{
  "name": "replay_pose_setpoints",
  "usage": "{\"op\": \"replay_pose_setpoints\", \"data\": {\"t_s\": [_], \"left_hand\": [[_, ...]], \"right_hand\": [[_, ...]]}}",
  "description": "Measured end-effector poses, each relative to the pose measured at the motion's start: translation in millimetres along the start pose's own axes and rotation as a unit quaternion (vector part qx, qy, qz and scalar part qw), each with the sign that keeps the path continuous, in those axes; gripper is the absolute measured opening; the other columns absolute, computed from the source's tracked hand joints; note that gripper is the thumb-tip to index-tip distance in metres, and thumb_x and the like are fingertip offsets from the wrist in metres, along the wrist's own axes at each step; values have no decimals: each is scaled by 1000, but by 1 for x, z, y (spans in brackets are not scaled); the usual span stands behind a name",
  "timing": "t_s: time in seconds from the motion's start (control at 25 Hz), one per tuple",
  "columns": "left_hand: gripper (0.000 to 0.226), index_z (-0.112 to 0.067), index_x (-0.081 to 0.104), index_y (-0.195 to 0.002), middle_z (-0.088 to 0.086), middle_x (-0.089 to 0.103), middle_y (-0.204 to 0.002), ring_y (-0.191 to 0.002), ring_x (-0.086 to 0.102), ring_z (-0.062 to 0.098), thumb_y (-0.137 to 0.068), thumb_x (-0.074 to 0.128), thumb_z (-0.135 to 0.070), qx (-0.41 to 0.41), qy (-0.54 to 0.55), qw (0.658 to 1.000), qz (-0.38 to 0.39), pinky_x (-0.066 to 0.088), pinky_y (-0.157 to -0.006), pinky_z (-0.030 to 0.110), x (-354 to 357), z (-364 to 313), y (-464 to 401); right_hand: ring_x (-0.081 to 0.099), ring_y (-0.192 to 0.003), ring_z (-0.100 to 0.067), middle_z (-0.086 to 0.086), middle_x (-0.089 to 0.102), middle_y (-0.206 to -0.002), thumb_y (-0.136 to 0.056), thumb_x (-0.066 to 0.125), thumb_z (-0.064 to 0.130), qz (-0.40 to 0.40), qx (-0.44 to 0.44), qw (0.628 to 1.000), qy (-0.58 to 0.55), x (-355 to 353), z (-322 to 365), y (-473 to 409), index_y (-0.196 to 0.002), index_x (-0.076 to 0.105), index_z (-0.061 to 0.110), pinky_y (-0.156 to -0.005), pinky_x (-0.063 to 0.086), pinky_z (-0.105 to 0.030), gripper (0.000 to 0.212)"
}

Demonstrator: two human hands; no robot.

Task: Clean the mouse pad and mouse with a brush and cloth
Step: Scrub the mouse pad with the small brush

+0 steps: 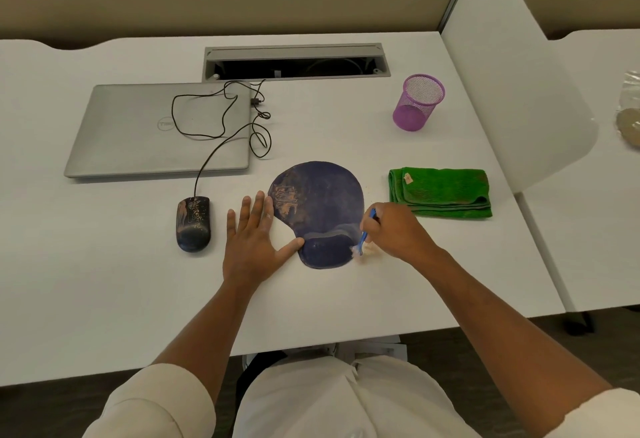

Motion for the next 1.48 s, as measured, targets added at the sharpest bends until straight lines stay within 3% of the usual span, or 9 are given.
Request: {"op": "replay_pose_setpoints", "data": {"t_s": [0.28,0.44,0.56,0.8,1.0,1.12,1.24,1.36,1.48], "left_hand": [[112,-21,3,-164,-1,-4,-172,-157,-11,20,-81,19,-94,-2,-5,1000,2,-3,-127,50,0,-1,0],[113,-21,3,-164,-1,-4,-172,-157,-11,20,-80,18,-95,-1,-3,1000,1,-3,-127,50,-1,-2,0],[112,-21,2,-164,-2,-5,-172,-157,-13,20,-80,17,-95,0,-5,1000,4,-3,-127,50,0,-1,0],[112,-21,3,-164,-1,-5,-172,-157,-13,20,-81,20,-94,-1,0,1000,5,-4,-127,50,0,-1,0],[112,-21,0,-164,-1,-7,-171,-157,-14,20,-81,19,-94,-3,-9,1000,11,-5,-127,50,-2,-1,-1],[111,-21,1,-164,-1,-7,-172,-157,-14,20,-82,22,-93,-2,-8,1000,12,-4,-127,50,-1,-1,0],[111,-21,3,-164,-1,-5,-172,-157,-13,21,-82,22,-93,-1,-4,1000,4,-3,-127,50,-1,-1,-1],[111,-21,3,-164,0,-4,-172,-157,-11,21,-82,21,-93,-1,-6,1000,3,-3,-127,50,-1,-1,-1],[111,-21,3,-164,-1,-4,-172,-157,-12,21,-81,18,-94,-1,-4,1000,3,-2,-127,50,-1,-1,0]], "right_hand": [[59,-65,-24,-6,66,-74,-98,49,23,-151,-29,988,-22,-25,-2,-20,-92,68,10,-59,47,-38,24],[52,-59,-15,-5,64,-73,-96,49,21,-55,-21,998,-2,-14,4,-25,-91,69,9,-52,39,-30,24],[63,-69,-20,-7,71,-79,-92,50,18,41,-7,999,26,-13,4,-22,-88,71,11,-65,52,-37,23],[55,-64,-16,0,63,-76,-97,50,22,-82,-31,996,-27,-29,24,-42,-94,68,14,-57,41,-30,21],[66,-69,-12,2,70,-77,-92,51,18,77,-57,995,-3,-21,29,-37,-88,71,15,-64,50,-31,20],[65,-66,2,10,68,-75,-94,53,20,69,-108,988,-89,-18,48,-33,-88,71,16,-60,45,-12,20],[61,-73,-17,2,65,-82,-93,49,24,70,-99,992,39,-1,55,-35,-90,67,20,-65,47,-32,18],[56,-71,-26,-5,62,-82,-94,46,25,-39,-62,980,186,-19,41,-45,-89,63,18,-57,37,-32,19],[60,-76,-24,-2,65,-83,-96,50,30,-55,-66,995,57,-32,45,-63,-94,69,19,-66,47,-35,22]]}}
Point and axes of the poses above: each hand's wrist, its own y-axis away from the middle knuckle, its own x-axis out of the palm, z = x × y, the point moved 2 cm from there along -y, towards the middle knuckle
